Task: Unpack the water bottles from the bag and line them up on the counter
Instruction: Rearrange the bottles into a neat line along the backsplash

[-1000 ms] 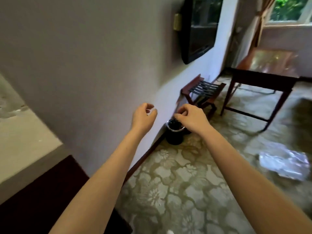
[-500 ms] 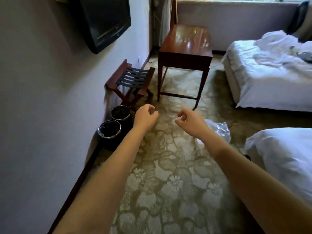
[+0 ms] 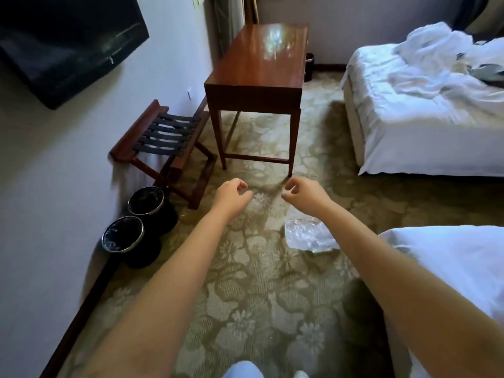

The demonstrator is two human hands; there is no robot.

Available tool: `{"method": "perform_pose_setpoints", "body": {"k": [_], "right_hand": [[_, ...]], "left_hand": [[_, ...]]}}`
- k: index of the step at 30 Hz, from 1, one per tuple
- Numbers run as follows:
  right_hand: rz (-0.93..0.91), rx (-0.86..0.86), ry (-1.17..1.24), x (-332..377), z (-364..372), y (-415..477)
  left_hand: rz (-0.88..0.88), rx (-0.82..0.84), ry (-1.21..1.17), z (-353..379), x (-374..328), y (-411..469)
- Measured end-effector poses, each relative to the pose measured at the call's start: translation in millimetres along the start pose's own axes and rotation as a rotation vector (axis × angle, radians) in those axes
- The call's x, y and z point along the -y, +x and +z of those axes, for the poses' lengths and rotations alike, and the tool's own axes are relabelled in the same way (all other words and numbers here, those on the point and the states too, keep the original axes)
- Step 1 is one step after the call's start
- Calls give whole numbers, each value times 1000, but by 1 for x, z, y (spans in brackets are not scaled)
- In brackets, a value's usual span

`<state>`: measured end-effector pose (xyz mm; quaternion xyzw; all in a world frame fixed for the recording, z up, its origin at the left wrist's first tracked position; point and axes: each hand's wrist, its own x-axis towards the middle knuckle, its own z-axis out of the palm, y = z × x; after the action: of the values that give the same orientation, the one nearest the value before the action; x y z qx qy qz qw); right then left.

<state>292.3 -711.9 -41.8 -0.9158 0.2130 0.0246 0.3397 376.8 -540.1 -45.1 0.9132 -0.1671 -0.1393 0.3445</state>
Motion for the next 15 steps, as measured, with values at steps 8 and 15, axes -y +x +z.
{"method": "perform_pose_setpoints", "body": {"k": [8, 15], "right_hand": [[3, 127, 10, -81, -32, 128], [29, 234, -119, -162, -27, 264]], "left_hand": [[-85, 67, -22, 76, -42, 123], [-182, 170, 5, 168, -38, 263]]}}
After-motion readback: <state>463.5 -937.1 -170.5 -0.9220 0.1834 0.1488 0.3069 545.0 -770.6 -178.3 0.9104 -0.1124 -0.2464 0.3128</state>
